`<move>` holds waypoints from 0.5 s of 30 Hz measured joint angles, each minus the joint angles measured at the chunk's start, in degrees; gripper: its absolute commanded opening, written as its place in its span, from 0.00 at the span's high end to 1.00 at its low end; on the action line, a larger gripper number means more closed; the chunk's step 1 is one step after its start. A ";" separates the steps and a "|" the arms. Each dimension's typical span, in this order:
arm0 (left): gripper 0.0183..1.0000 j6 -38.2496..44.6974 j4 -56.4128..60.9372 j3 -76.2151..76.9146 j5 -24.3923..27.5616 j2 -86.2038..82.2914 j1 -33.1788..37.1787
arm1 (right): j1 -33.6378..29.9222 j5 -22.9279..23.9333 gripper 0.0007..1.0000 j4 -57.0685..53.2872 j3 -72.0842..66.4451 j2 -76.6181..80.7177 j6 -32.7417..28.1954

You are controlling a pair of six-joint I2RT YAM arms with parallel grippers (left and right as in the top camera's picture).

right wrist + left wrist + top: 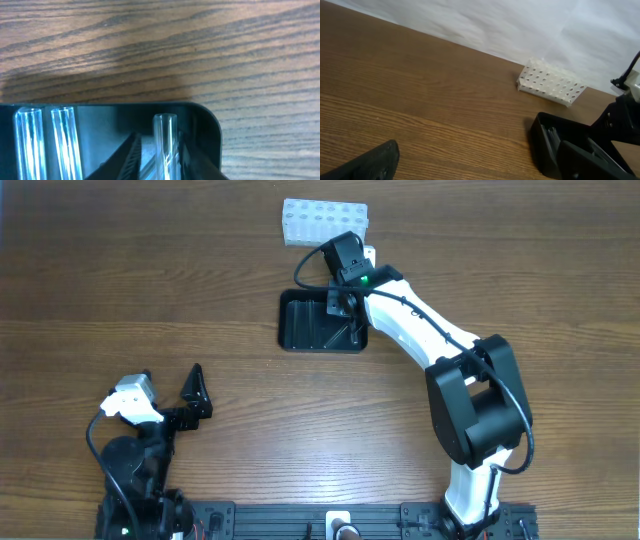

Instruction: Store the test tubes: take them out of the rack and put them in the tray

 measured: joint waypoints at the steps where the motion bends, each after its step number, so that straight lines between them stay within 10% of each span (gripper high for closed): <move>1: 0.00 0.02 0.00 0.00 0.00 0.00 0.00 | 0.00 0.02 0.70 0.28 0.00 0.00 -0.02; 15: 0.00 0.02 0.00 0.00 0.00 0.00 0.00 | -0.87 2.82 0.37 3.69 -0.46 -8.96 -5.27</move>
